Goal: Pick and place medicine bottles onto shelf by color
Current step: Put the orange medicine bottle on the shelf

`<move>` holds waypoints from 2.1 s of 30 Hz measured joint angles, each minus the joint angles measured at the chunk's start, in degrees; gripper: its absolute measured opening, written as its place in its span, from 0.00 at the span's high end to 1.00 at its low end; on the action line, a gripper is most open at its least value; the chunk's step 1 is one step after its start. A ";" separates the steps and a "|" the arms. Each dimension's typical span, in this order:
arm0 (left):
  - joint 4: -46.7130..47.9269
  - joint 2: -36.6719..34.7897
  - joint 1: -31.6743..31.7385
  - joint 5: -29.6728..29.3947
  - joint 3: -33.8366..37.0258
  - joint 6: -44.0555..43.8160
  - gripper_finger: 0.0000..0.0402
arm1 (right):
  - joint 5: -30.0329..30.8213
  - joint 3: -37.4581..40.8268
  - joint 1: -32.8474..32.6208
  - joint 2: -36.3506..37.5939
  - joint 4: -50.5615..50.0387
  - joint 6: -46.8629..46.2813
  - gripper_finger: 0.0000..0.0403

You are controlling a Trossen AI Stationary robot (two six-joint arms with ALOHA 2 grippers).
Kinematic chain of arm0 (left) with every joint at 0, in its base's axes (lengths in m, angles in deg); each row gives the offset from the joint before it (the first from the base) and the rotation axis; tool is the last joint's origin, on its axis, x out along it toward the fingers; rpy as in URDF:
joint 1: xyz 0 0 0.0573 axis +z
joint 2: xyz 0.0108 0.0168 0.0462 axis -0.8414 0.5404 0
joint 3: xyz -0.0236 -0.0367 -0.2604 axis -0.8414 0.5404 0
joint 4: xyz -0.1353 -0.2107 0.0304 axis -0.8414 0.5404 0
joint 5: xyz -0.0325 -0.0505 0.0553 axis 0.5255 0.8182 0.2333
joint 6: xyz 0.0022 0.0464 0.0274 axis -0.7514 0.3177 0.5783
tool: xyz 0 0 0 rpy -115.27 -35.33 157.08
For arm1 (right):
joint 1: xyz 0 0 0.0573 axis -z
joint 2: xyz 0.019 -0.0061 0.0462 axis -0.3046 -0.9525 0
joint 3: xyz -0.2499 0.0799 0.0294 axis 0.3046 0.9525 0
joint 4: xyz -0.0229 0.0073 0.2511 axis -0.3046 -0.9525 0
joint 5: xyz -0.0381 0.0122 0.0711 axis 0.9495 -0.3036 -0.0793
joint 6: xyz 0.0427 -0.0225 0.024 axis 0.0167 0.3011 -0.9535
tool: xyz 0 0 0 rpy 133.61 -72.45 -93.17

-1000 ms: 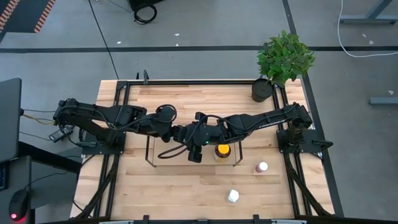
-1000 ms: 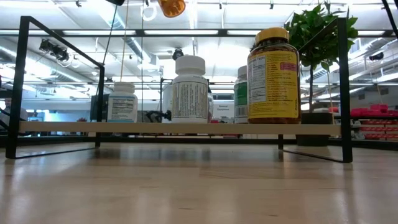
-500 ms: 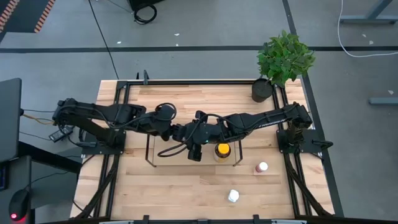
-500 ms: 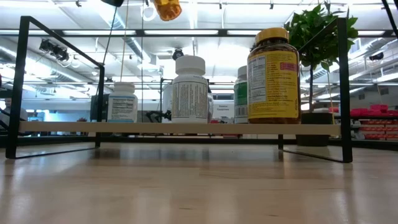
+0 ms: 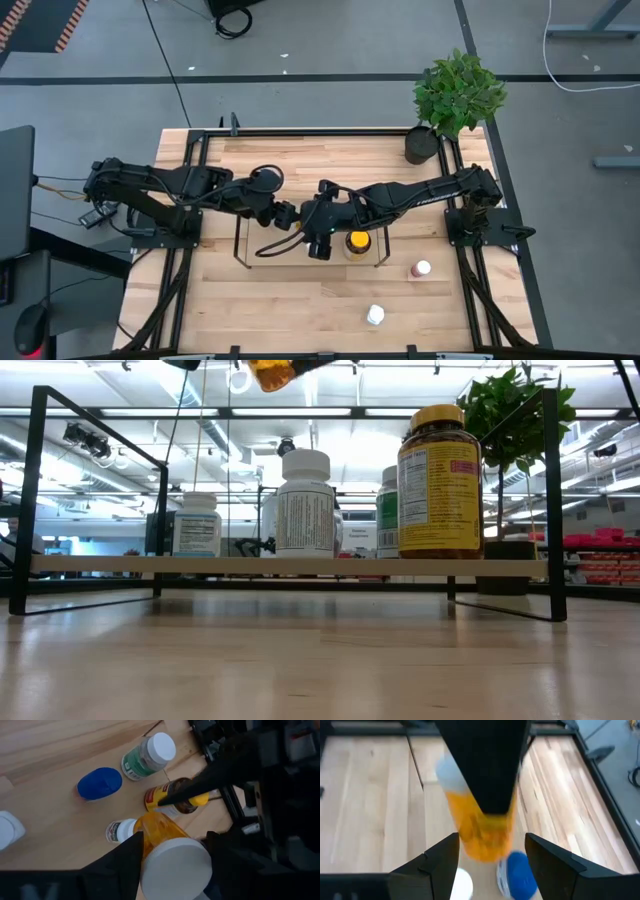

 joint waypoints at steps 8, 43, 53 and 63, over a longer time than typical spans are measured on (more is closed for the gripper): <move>0.23 -0.10 0.00 1.00 -0.03 0.86 0.48 | -0.04 0.11 0.07 0.00 -3.10 -2.01 0.42; 17.30 7.12 -0.96 9.77 -0.18 17.19 0.48 | 8.26 0.15 0.42 15.29 -7.66 -8.37 0.42; 10.77 13.45 -0.66 11.61 -0.16 28.07 0.49 | 11.44 0.13 0.39 22.29 -7.97 -8.43 0.42; 10.58 20.66 0.89 18.15 -0.14 35.18 0.49 | 11.92 0.13 0.39 22.56 -8.52 -9.41 0.42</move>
